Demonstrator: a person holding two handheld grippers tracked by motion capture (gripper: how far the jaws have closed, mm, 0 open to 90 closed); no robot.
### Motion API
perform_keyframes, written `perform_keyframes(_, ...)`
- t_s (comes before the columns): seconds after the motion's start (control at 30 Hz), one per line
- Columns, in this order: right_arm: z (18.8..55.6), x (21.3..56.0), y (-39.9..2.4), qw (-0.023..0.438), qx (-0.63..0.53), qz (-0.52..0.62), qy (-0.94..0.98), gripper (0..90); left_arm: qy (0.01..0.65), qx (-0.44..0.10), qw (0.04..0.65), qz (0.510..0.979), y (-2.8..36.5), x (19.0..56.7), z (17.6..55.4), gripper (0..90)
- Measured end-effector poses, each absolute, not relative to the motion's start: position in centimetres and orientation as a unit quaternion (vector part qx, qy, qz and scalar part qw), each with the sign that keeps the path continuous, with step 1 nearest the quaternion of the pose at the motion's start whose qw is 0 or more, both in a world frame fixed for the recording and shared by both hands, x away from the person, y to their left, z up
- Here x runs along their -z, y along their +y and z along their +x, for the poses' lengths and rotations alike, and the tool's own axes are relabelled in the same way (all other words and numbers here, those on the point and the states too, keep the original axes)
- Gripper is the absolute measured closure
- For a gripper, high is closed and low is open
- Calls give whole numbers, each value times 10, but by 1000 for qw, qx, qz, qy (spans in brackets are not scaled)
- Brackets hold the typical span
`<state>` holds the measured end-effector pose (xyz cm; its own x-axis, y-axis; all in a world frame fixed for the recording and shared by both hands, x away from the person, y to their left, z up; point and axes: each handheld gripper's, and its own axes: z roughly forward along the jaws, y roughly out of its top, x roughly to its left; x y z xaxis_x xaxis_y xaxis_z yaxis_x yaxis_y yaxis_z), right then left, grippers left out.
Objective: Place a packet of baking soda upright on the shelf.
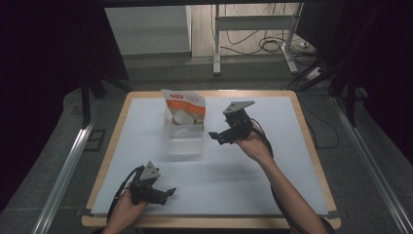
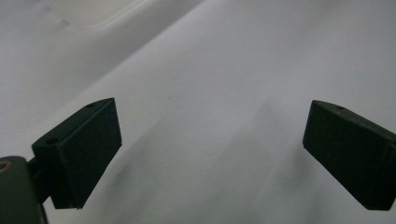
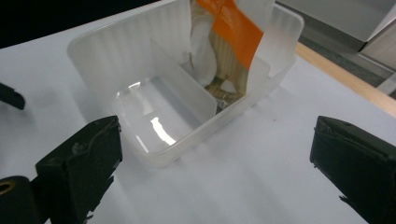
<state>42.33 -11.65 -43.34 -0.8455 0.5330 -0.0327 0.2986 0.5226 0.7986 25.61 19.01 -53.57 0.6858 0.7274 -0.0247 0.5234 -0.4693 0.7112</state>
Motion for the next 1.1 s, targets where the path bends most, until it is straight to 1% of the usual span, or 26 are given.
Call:
perform_keyframes(0.23, 416, 434, -126, 140, -429, 238, 860, 9, 370, -144, 358, 845, 190, 535, 256, 45)
perform_keyframes(0.57, 402, 430, -141, 156, -435, 241, 853, 0, 369, -141, 357, 846, 190, 534, 255, 46)
perform_keyframes(1.1, 380, 442, -163, 152, -420, 258, 856, 0, 370, -142, 365, 842, 191, 532, 254, 46)
